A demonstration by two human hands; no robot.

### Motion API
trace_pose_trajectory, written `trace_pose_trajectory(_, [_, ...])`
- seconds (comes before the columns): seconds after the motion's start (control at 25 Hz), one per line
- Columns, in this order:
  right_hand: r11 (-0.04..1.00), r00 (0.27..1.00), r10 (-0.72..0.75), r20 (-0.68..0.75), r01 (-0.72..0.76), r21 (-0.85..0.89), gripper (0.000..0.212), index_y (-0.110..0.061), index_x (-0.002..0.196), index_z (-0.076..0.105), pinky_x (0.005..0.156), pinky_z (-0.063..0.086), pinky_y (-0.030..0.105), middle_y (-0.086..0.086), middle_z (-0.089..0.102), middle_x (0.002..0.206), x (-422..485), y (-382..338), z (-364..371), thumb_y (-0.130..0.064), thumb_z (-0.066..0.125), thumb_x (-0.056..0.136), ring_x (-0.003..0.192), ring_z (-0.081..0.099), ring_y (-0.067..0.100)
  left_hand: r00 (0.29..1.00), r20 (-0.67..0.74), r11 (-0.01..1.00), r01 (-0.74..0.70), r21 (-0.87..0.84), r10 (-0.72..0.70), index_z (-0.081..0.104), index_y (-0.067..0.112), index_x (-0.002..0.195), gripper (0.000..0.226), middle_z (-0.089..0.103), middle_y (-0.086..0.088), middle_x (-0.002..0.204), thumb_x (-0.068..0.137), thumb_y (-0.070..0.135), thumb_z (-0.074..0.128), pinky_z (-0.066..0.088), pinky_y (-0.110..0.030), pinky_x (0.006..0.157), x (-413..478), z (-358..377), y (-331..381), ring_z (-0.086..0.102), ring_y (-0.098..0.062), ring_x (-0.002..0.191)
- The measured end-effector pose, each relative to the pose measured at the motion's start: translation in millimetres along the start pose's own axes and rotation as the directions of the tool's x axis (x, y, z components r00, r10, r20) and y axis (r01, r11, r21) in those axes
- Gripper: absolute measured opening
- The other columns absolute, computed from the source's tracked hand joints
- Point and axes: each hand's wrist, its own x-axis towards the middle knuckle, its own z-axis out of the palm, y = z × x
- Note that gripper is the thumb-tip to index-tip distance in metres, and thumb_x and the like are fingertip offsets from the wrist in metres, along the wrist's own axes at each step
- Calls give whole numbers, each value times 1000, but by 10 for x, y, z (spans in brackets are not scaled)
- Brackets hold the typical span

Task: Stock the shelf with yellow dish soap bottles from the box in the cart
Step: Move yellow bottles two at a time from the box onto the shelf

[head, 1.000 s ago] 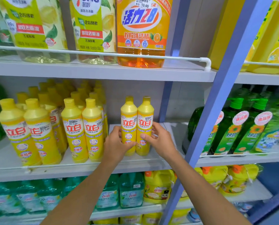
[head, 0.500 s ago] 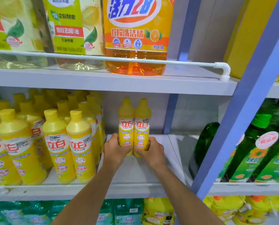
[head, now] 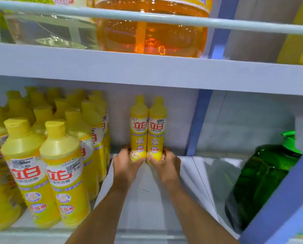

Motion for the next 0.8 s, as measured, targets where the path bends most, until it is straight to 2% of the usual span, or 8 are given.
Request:
trace_pose_trajectory(0.04, [1000, 1000, -8, -3, 8, -6, 41, -19, 102, 74, 57, 40, 7, -2, 78, 95, 15, 11, 7, -45, 86, 72, 75, 65, 14, 1000, 3, 1000, -1, -15, 1, 64, 27, 94, 34, 70, 16, 82, 71, 26, 89, 44, 0, 61, 25, 9, -21, 66, 10, 72])
trace_pose_trajectory(0.12, [1000, 1000, -2, 0, 2, 6, 45, -20, 105, 73, 68, 51, 20, -3, 78, 98, 23, 24, 27, -46, 86, 70, 80, 68, 14, 999, 33, 999, 5, -49, -4, 65, 25, 96, 36, 72, 15, 85, 70, 25, 90, 50, -5, 65, 60, 21, -46, 69, 6, 76])
trace_pose_trajectory(0.24, [998, 1000, 20, 5, -20, 57, 55, -24, 110, 70, 78, 60, 37, -7, 78, 98, 16, 53, 60, -52, 83, 64, 85, 72, 14, 998, 53, 995, 39, -94, -34, 67, 24, 101, 40, 75, 14, 93, 69, 28, 91, 59, -21, 76, 49, 26, -43, 74, -6, 84])
trace_pose_trajectory(0.4, [997, 1000, 24, 16, -25, 69, 56, -25, 112, 70, 82, 61, 39, -8, 77, 100, 27, 71, 84, -53, 83, 65, 86, 72, 14, 996, 67, 991, 71, -110, -64, 66, 21, 109, 45, 73, 10, 99, 71, 25, 90, 59, -28, 85, 16, 26, 32, 73, -10, 88])
trace_pose_trajectory(0.56, [998, 998, 26, 58, -29, 57, 56, -24, 115, 68, 85, 60, 36, -7, 76, 106, 21, 65, 38, -45, 86, 66, 90, 71, 17, 990, 110, 992, 102, -76, -93, 64, 17, 118, 55, 73, 5, 108, 71, 27, 90, 59, -35, 91, -21, -43, 113, 72, -13, 95])
trace_pose_trajectory(0.68, [999, 988, 6, 152, 0, -43, 55, -26, 121, 59, 86, 56, 33, -2, 71, 114, 5, 7, -124, -49, 80, 75, 102, 68, 22, 981, 123, 988, 141, 63, -148, 55, 15, 129, 65, 67, -1, 124, 74, 30, 87, 55, -38, 97, -76, -144, 251, 66, -21, 112])
trace_pose_trajectory(0.8, [918, 968, 14, 250, 86, -386, 59, -19, 132, 50, 94, 47, 36, 8, 57, 129, -49, -87, -355, -55, 64, 87, 122, 54, 28, 978, 181, 944, 39, 328, -104, 51, 15, 132, 58, 61, -5, 131, 85, 38, 75, 50, -40, 102, -206, -261, 356, 57, -26, 121])
